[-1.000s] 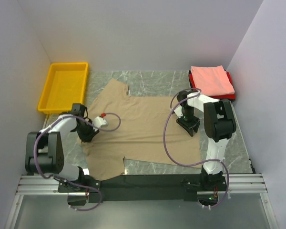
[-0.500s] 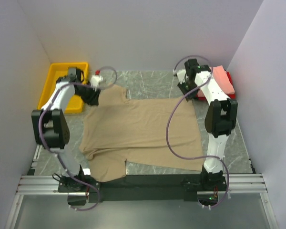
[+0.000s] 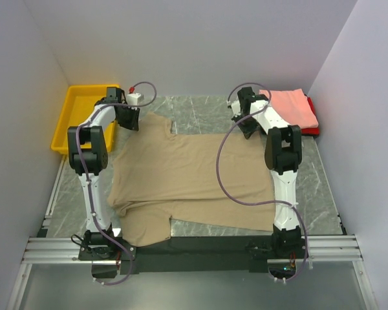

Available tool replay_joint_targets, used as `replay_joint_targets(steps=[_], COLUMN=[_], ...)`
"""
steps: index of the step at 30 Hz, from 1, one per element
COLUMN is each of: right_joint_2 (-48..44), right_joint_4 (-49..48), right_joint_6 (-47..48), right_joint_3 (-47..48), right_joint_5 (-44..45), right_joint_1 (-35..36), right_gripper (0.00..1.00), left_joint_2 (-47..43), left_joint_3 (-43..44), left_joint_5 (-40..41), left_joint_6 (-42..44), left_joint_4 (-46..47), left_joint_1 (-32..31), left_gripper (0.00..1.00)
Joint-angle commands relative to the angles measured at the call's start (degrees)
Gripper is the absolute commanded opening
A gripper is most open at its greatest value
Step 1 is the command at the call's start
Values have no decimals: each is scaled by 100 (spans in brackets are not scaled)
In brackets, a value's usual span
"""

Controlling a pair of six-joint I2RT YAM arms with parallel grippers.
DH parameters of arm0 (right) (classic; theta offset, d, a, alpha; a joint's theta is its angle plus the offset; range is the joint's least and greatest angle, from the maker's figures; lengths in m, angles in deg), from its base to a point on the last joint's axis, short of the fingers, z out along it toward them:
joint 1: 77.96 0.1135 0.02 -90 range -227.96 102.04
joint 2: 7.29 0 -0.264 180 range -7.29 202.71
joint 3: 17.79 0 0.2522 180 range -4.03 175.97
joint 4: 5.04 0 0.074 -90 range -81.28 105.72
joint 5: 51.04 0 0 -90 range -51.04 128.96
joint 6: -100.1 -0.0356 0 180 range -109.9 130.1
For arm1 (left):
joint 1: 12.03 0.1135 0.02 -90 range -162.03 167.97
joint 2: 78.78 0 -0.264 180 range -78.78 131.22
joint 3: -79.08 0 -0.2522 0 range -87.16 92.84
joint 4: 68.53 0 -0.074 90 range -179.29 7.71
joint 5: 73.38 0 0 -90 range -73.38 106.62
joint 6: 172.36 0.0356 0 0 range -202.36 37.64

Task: Fold and stack the t-shirts
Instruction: Flatten the tshirt out

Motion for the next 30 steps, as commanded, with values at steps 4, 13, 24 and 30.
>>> replay_joint_targets(steps=[4,13,24,30], right_joint_2=[71,-316,-536,-229], right_joint_4=[-240,-318,-477,-302], right_joint_6=[3,64,72,248], right_joint_3=[-224,-401,-268,-277], right_joint_5=[667,114,474,588], right_joint_1=[42,103,121,112], right_gripper=[15,15,15,14], left_joint_2=[-256,-1074,-522,164], left_joint_3=[-656,-1143,43,686], left_joint_5=[1166,914,1062,886], left_joint_6=[-32,75,-180,-365], left_joint_4=[65,205,584,223], left_joint_1=[-21,191,-732,-768], left_gripper=[22,21,31,30])
